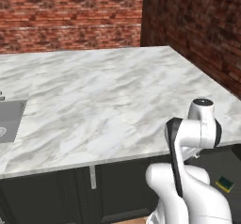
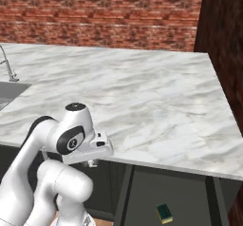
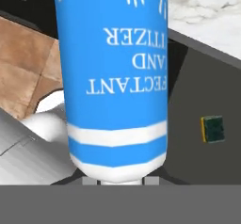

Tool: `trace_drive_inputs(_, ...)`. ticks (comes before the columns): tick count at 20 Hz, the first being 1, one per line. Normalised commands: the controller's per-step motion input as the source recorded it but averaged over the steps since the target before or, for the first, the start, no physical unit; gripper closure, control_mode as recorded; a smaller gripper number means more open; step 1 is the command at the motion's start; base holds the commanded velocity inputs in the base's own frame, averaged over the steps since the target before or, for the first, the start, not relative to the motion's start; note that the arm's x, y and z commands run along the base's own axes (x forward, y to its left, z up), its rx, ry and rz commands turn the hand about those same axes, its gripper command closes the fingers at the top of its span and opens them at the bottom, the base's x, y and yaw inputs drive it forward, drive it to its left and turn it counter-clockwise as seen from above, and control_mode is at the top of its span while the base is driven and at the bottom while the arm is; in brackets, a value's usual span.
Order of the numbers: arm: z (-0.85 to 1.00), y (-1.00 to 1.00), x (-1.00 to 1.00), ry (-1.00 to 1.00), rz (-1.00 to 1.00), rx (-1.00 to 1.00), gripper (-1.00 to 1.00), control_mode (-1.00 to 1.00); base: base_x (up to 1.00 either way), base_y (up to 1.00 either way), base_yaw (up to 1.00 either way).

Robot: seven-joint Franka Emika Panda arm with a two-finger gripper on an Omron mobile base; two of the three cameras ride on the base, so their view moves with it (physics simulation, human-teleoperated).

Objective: Restock the sink supplies by placing the sponge and soap dispenser on the counter and next to the sink. Make sure the soap dispenser is upright.

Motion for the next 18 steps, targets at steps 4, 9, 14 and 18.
trace_drive_inputs(4,0.00,0.25,0.00,0.01,0.05,0.00,1.00,1.00,0.01,0.75,0.15)
trace_drive_inputs(9,0.00,0.00,0.00,0.00,0.00,0.00,1.00,1.00,0.13,1.00,0.20)
trace_drive_inputs(14,0.00,0.00,0.00,0.00,0.00,0.00,1.00,1.00,0.17,1.00,0.16)
trace_drive_inputs(18,0.00,0.00,0.00,0.00,0.00,0.00,1.00,1.00,0.28,0.99,0.03)
